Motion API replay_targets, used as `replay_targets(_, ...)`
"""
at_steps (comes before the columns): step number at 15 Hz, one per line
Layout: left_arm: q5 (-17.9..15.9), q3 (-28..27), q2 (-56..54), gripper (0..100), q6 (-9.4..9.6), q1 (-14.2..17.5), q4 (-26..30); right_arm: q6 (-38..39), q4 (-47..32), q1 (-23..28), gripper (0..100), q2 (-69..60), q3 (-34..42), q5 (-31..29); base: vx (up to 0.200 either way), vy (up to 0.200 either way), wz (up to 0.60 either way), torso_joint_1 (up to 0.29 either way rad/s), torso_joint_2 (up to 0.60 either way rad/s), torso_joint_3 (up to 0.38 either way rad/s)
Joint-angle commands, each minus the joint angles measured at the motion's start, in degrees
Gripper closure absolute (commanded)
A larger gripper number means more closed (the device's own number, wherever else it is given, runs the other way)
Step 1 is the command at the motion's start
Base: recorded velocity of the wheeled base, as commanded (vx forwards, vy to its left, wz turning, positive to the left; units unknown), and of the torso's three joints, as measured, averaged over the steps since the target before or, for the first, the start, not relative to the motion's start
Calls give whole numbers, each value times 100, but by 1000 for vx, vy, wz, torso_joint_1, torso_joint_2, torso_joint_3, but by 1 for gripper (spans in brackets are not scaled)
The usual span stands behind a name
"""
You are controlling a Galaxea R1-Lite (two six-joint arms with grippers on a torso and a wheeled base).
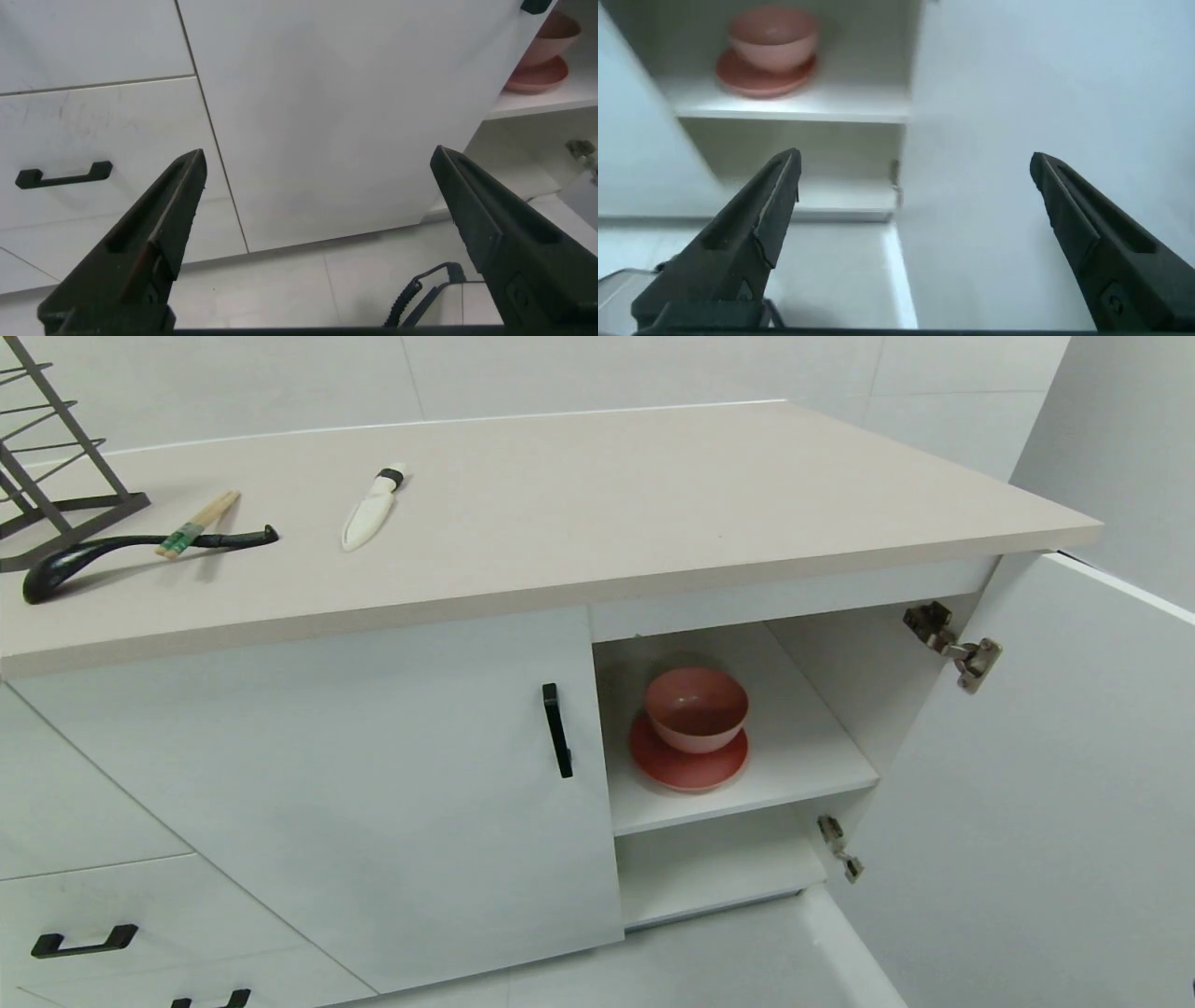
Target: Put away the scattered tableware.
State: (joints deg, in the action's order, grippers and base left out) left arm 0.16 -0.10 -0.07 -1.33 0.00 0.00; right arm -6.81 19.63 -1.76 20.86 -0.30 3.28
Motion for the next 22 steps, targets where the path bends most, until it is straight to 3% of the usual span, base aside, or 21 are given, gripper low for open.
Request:
replay_targets(1,2,1,7,0,1,0,0,260,-1655,395,0,-1682,30,-679,0,0,0,0,0,0)
replay_targets(7,2,1,7,0,-17,0,0,304,-1664,334,0,-1778,30,-715,0,0,0,0,0,0)
replay_targets(9,28,1,7,0,-43,0,0,980,-1804,325,0,-1787,30,-715,-100,0,0,1,1,4)
replay_targets(11,46,1,7,0,-43,0,0,936,-1875,325,0,-1813,30,-697,-200,0,0,-5,7,-2)
replay_targets(13,54,1,7,0,-43,0,9,435,-1945,193,0,-2086,30,-214,-200,0,0,12,0,0)
replay_targets(18,54,1,7,0,10,0,9,541,-1945,193,0,-2086,30,-205,-200,0,0,0,1,4)
replay_targets(22,54,1,7,0,54,0,9,541,-1945,193,0,-2086,30,-205,0,-200,0,4,2,-1)
